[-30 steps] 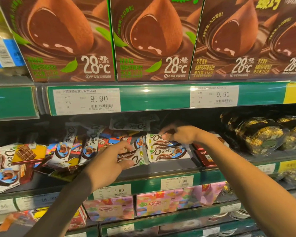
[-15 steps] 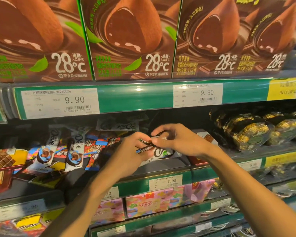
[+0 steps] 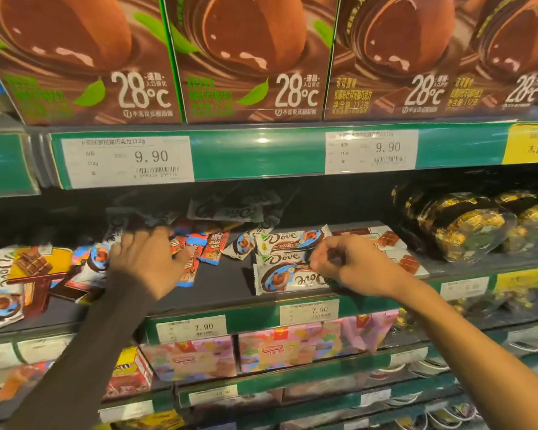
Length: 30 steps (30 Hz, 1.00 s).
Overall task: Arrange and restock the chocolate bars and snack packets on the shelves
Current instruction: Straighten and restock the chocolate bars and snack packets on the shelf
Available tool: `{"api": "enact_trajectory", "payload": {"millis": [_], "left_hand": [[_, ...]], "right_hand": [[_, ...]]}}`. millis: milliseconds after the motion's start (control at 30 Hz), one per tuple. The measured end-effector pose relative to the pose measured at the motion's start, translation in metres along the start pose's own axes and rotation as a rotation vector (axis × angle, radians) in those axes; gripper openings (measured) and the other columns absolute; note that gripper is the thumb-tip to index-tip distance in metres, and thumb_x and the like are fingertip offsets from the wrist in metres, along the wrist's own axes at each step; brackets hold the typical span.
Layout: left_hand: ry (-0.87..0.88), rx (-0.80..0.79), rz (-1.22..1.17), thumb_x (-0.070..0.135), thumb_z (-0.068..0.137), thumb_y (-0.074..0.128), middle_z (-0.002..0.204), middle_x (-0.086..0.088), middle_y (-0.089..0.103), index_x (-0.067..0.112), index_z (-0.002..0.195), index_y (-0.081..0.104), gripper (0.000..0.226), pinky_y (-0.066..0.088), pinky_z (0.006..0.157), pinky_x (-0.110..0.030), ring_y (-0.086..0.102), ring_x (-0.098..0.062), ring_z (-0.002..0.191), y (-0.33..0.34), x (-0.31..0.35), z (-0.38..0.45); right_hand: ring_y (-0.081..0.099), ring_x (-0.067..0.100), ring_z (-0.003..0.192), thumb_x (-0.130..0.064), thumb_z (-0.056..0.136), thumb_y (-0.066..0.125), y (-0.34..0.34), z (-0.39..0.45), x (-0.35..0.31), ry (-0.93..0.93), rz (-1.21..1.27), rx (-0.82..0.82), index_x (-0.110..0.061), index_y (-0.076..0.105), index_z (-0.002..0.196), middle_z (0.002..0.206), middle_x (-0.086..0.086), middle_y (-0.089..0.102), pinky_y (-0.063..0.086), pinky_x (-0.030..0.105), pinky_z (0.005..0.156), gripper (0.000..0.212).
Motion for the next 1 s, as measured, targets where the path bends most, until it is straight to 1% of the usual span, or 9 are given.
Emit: {"api": "enact_trajectory", "payload": {"millis": [67,133,300,467,633,733,767,867,1000], "left_hand": [[-0.018,-0.023,0.061,0.058,0.093,0.048,0.133,-0.018,0.052,0.017,0.136,0.048,0.060,0.035,0.101,-0.042,0.041,-0.036,0.126,0.003,-0.007,-0.003],[-0.024,-0.010,0.052,0.057,0.093,0.049,0.133,-0.019,0.049,0.017,0.138,0.045,0.060,0.036,0.101,-0.043,0.040,-0.036,0.127,0.003,-0.010,-0.004],[-0.076,-0.074,-0.158,0.049,0.090,0.061,0.126,-0.023,0.050,0.018,0.138,0.045,0.059,0.044,0.100,-0.048,0.047,-0.041,0.122,0.006,-0.019,-0.001],[-0.120,-0.076,-0.323,0.037,0.087,0.072,0.104,-0.013,0.059,0.006,0.124,0.054,0.052,0.042,0.074,-0.038,0.055,-0.031,0.095,-0.002,-0.025,0.002],[-0.165,-0.045,-0.496,0.024,0.080,0.079,0.121,-0.015,0.063,0.007,0.122,0.055,0.051,0.048,0.091,-0.046,0.058,-0.036,0.108,-0.002,-0.032,0.001],[-0.188,-0.032,-0.519,0.015,0.077,0.081,0.122,-0.016,0.063,0.003,0.122,0.055,0.053,0.047,0.087,-0.043,0.057,-0.036,0.108,-0.003,-0.032,0.000],[-0.182,-0.041,-0.519,0.013,0.076,0.082,0.122,-0.016,0.062,0.002,0.122,0.055,0.054,0.047,0.086,-0.042,0.057,-0.036,0.108,-0.003,-0.030,-0.001],[-0.172,-0.099,-0.558,0.016,0.075,0.084,0.122,-0.014,0.061,0.003,0.125,0.053,0.061,0.046,0.088,-0.043,0.057,-0.033,0.110,0.001,-0.026,-0.001],[-0.202,-0.124,-0.581,0.024,0.077,0.083,0.119,-0.014,0.061,0.001,0.119,0.054,0.057,0.045,0.088,-0.042,0.056,-0.036,0.110,0.000,-0.030,0.000]], "right_hand": [[0.066,0.010,0.088,-0.037,0.088,0.070,0.005,-0.002,0.000,-0.007,-0.080,-0.004,-0.028,0.070,0.096,0.096,-0.007,0.071,0.056,0.029,0.078,0.011],[0.065,0.010,0.091,-0.039,0.088,0.070,0.007,-0.003,-0.002,-0.036,-0.133,0.007,-0.029,0.069,0.099,0.101,-0.009,0.069,0.056,0.032,0.080,0.015],[0.062,0.009,0.097,-0.039,0.087,0.071,0.005,-0.004,-0.002,-0.067,-0.249,0.014,-0.030,0.070,0.105,0.111,-0.007,0.064,0.056,0.032,0.085,0.020],[0.065,0.010,0.097,-0.029,0.088,0.073,0.003,-0.004,0.000,-0.035,-0.118,-0.006,-0.023,0.069,0.105,0.104,-0.008,0.068,0.055,0.024,0.082,0.019],[0.065,0.011,0.099,-0.031,0.088,0.073,0.005,-0.003,0.000,-0.056,-0.120,-0.041,-0.027,0.069,0.113,0.113,-0.006,0.065,0.056,0.031,0.086,0.026],[0.064,0.003,0.094,-0.033,0.089,0.070,0.010,-0.001,-0.012,-0.072,-0.120,-0.149,-0.029,0.070,0.105,0.108,-0.013,0.066,0.053,0.018,0.079,0.016],[0.064,0.002,0.091,-0.037,0.088,0.071,0.013,0.002,-0.017,-0.078,-0.142,-0.176,-0.029,0.070,0.100,0.105,-0.013,0.068,0.053,0.018,0.077,0.014],[0.065,0.005,0.090,-0.052,0.082,0.072,0.023,0.010,-0.032,-0.107,-0.272,-0.218,-0.026,0.065,0.091,0.099,-0.011,0.071,0.054,0.030,0.083,0.028],[0.063,0.007,0.084,-0.045,0.085,0.072,0.042,0.015,-0.057,-0.220,-0.289,-0.281,-0.026,0.066,0.094,0.093,-0.010,0.069,0.055,0.037,0.079,0.022]]}}
Point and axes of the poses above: each hand's wrist, its own z-axis towards the middle knuckle, its own y-axis out of the palm, x = y × z, the point moved 8 cm from there along z, towards the middle knuckle
